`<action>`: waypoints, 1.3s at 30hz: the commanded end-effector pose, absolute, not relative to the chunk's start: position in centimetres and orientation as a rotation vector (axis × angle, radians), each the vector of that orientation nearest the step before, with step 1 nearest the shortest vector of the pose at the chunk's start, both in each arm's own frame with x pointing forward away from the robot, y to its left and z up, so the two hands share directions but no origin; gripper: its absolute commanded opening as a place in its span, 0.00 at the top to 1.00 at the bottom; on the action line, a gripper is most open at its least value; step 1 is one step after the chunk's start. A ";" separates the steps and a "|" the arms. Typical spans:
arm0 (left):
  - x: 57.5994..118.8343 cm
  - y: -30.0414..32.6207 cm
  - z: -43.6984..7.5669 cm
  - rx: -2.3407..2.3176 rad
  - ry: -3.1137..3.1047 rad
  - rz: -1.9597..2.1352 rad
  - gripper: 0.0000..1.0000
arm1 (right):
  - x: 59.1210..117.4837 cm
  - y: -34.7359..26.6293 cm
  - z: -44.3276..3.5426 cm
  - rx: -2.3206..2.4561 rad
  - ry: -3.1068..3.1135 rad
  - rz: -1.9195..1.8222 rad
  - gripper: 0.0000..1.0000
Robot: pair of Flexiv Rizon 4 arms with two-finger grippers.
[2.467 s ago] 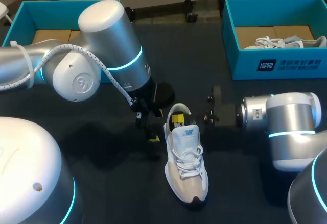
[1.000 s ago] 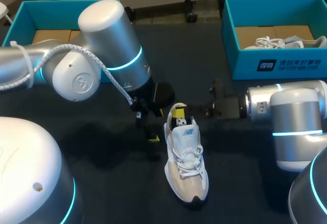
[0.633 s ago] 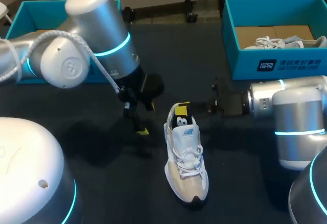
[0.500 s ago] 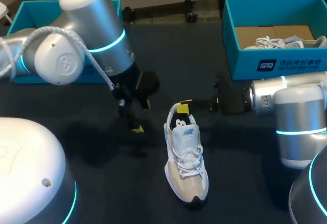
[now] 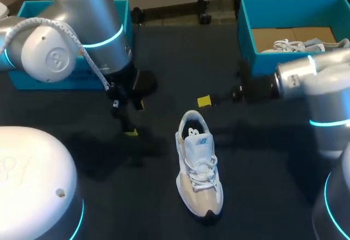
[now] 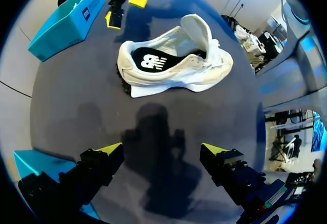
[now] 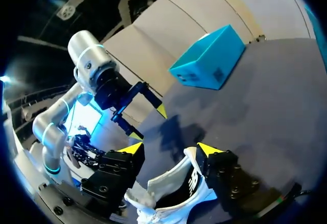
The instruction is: Take the shoe out of the shoebox, open the shoe tongue, remove and reinsert the insole, then place the shoe into the shoebox
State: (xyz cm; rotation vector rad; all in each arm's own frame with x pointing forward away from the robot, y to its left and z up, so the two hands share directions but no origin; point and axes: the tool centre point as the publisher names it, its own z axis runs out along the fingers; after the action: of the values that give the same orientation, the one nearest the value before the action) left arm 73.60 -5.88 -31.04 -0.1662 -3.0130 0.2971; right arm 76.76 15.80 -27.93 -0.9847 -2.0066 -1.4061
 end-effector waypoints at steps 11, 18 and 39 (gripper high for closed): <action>75.5 -1.7 -28.2 -0.282 -2.949 0.265 0.00 | 78.2 14.1 -26.8 -1.040 -2.155 -0.903 0.12; 75.8 -0.8 -27.6 -0.329 -2.946 0.218 0.00 | 77.2 13.8 -26.0 -1.209 -2.238 -0.807 0.11; 78.5 3.5 -23.6 -0.548 -2.956 0.166 0.00 | 73.0 13.7 -24.4 -1.583 -2.325 -0.747 1.00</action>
State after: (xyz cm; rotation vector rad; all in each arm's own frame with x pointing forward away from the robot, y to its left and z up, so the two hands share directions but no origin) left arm 78.65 2.69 -24.48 -0.5299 -2.9503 0.1603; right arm 73.97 13.77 -24.82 -1.5005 -2.2660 -0.7600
